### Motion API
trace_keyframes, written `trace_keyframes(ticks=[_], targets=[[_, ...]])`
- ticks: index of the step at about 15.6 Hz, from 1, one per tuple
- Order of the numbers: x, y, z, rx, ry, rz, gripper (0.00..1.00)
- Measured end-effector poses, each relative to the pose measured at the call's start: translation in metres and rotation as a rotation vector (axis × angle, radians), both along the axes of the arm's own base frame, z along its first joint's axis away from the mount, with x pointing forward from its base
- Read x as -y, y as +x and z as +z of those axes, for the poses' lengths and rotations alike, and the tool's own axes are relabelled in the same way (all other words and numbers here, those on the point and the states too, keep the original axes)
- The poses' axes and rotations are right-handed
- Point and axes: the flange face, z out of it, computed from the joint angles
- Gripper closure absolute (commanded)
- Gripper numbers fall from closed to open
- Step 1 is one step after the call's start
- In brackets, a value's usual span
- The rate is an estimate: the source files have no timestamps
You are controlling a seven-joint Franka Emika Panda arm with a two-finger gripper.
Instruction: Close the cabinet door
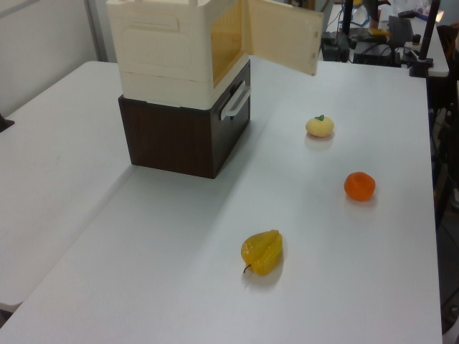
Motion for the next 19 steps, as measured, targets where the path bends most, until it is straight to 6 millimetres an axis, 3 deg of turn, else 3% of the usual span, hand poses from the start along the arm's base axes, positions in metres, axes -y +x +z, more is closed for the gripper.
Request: trace_keyframes(ticks=[3, 6, 19], targets=[[-0.035, 0.018, -0.014, 0.065, 0.022, -0.002, 1.0], [-0.055, 0.04, -0.026, 0.167, 0.045, -0.021, 1.0], [-0.059, 0.07, -0.046, 0.319, 0.06, -0.036, 1.0]])
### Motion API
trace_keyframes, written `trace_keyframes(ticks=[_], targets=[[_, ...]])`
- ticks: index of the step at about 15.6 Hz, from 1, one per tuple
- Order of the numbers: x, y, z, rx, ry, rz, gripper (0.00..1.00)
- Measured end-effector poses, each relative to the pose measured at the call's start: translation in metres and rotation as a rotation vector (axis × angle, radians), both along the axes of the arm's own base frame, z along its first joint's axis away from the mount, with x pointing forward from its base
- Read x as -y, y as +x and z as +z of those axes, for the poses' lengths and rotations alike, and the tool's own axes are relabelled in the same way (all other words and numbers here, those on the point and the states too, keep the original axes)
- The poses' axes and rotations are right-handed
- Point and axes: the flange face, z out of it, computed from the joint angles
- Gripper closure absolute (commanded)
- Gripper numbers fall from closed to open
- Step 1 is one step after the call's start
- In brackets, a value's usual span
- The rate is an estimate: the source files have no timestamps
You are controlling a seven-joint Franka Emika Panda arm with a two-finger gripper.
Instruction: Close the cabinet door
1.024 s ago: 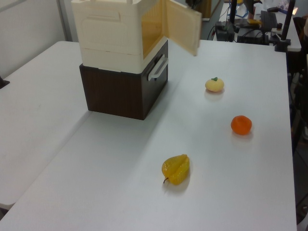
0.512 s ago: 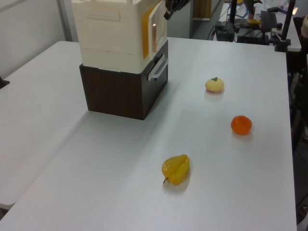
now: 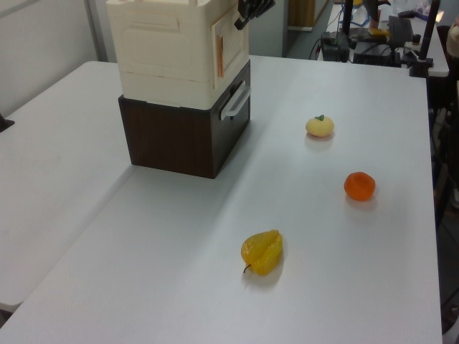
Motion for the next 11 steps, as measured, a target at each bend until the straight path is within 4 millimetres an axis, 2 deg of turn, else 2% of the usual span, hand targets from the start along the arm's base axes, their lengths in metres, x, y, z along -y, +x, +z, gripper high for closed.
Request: trace_keyframes(ticks=[11], targets=[[-0.0005, 0.0045, 0.0016, 0.055, 0.002, -0.001, 1.0]])
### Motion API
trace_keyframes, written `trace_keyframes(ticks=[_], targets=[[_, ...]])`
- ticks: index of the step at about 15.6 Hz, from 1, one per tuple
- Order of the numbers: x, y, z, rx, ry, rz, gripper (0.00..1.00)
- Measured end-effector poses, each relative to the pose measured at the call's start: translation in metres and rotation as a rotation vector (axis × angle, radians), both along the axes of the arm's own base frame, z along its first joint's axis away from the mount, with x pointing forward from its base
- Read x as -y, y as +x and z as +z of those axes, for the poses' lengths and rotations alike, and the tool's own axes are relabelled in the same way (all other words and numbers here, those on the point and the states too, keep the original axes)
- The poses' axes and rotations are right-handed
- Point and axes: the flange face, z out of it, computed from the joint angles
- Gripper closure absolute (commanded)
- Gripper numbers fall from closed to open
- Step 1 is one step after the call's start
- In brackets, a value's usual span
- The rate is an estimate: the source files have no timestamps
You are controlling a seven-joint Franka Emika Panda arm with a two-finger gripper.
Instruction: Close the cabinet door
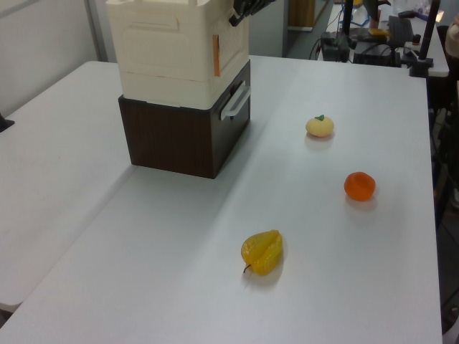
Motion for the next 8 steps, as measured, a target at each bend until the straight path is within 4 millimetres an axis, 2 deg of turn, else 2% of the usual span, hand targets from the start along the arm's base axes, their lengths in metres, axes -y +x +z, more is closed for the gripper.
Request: trace_keyframes(ticks=[5, 8], targets=[[0.0, 0.0, -0.003, -0.005, -0.005, 0.005, 1.0], [-0.004, -0.002, -0.02, -0.058, -0.036, 0.045, 1.0]])
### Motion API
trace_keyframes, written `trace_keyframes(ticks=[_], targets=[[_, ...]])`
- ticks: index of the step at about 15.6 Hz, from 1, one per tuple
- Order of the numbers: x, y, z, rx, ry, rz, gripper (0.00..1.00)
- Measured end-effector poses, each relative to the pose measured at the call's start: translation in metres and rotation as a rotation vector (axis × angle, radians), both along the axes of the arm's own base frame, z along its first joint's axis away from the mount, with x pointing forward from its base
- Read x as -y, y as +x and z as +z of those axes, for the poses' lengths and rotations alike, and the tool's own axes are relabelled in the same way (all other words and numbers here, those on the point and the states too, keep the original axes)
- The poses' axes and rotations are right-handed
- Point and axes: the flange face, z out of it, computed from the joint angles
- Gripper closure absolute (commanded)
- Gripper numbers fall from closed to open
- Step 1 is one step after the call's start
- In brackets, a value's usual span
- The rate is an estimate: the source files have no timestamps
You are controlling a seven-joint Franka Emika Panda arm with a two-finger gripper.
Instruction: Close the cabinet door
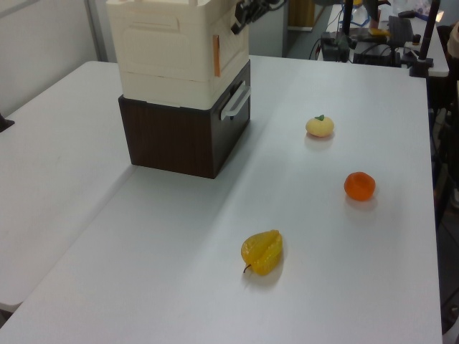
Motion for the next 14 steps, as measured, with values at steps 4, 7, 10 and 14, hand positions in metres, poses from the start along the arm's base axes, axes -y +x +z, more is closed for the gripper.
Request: trace_keyframes(ticks=[4, 7, 10, 14], targets=[[-0.015, -0.022, -0.01, -0.217, -0.069, 0.11, 1.0], [-0.026, -0.052, -0.004, -0.388, -0.151, 0.185, 1.0], [-0.038, -0.074, -0.009, -0.525, -0.222, 0.247, 1.0], [-0.038, -0.092, -0.017, -0.623, -0.238, 0.287, 1.0]])
